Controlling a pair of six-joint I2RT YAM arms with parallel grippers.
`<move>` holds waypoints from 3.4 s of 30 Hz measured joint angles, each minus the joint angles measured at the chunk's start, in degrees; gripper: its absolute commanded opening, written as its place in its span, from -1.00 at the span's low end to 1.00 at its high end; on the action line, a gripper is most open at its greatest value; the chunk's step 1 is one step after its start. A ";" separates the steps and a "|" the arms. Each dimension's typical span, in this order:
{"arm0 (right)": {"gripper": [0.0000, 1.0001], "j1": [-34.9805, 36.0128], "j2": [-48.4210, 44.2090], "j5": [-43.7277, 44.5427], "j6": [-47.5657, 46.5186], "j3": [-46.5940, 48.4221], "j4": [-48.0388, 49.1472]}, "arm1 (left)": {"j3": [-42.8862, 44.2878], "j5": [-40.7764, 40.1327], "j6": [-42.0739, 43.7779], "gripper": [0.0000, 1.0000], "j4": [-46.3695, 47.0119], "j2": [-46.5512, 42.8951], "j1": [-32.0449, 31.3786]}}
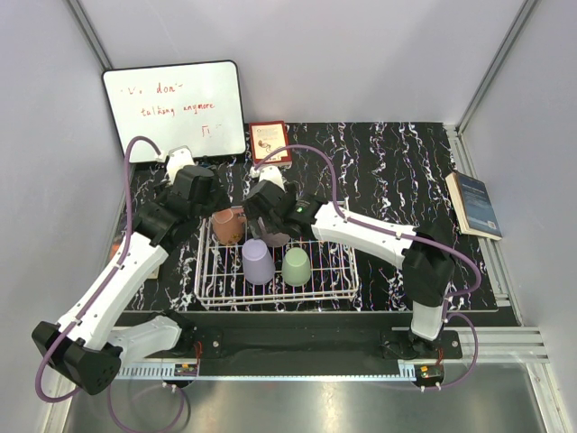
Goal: Unload the cups from the dish rack
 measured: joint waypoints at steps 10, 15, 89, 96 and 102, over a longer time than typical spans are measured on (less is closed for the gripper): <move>1.00 -0.02 2.23 0.61 0.33 0.85 -0.37 | -0.02 0.22 -0.09 0.98 0.22 0.17 0.00; 1.00 -0.09 5.75 0.55 0.55 1.51 -0.70 | -0.79 0.39 -0.33 0.98 0.72 0.59 0.00; -1.00 -21.35 -42.91 -45.99 31.87 -52.87 66.75 | -25.05 56.50 -17.42 0.94 64.43 -8.09 -0.02; -1.00 -21.73 -39.98 -47.50 32.89 -52.87 70.66 | -25.33 60.04 -20.44 0.62 69.77 -6.84 0.00; -1.00 -21.77 -37.79 -48.37 34.23 -52.89 72.85 | -25.99 63.54 -23.10 0.38 73.85 -4.46 -0.33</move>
